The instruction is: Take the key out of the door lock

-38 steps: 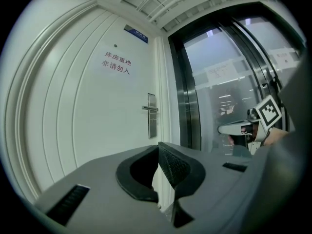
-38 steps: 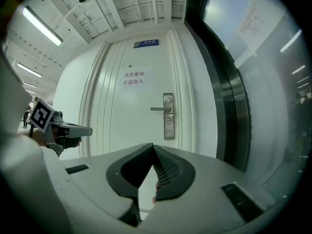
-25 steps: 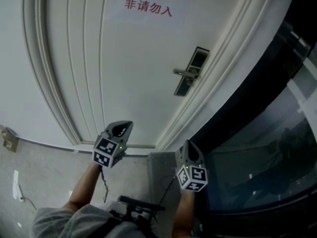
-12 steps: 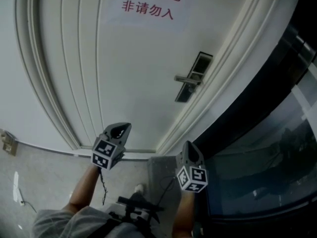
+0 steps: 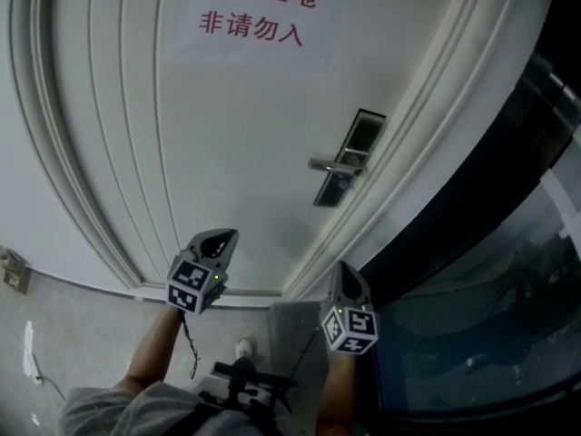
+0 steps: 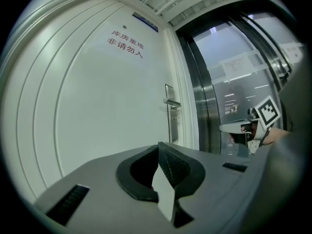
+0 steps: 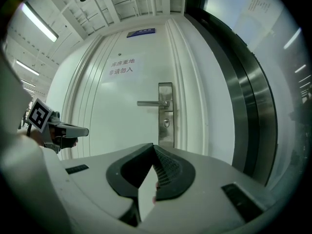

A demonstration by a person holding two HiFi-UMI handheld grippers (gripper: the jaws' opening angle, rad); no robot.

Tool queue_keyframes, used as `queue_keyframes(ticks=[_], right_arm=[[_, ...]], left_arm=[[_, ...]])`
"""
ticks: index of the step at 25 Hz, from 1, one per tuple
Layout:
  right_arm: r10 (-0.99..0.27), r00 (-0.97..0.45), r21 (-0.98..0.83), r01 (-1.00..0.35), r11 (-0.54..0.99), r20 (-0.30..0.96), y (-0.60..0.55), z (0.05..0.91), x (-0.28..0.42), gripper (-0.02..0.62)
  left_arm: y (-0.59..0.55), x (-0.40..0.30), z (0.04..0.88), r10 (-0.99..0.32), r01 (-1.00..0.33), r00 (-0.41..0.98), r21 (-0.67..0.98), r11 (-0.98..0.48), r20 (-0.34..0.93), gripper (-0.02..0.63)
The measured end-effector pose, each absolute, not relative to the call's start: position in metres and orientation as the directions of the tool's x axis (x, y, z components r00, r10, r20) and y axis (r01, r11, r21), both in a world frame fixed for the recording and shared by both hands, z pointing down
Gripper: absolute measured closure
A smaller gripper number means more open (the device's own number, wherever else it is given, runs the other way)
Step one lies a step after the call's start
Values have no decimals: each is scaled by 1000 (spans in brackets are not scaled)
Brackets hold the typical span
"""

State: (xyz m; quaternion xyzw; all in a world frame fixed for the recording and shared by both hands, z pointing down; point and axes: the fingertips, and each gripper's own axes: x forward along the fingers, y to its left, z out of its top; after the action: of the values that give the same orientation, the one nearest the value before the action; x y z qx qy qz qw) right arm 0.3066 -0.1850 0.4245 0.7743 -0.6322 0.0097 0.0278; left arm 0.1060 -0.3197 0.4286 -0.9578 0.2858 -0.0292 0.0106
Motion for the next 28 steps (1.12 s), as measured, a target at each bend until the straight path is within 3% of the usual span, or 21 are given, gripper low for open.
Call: queue_keyframes(ticks=[28], right_arm=[[-991,131,76,-989,-130,14,-290,402,378,586]], left_arm=[[-404,171,430,-590,-590,804,-20,-807,70,598]])
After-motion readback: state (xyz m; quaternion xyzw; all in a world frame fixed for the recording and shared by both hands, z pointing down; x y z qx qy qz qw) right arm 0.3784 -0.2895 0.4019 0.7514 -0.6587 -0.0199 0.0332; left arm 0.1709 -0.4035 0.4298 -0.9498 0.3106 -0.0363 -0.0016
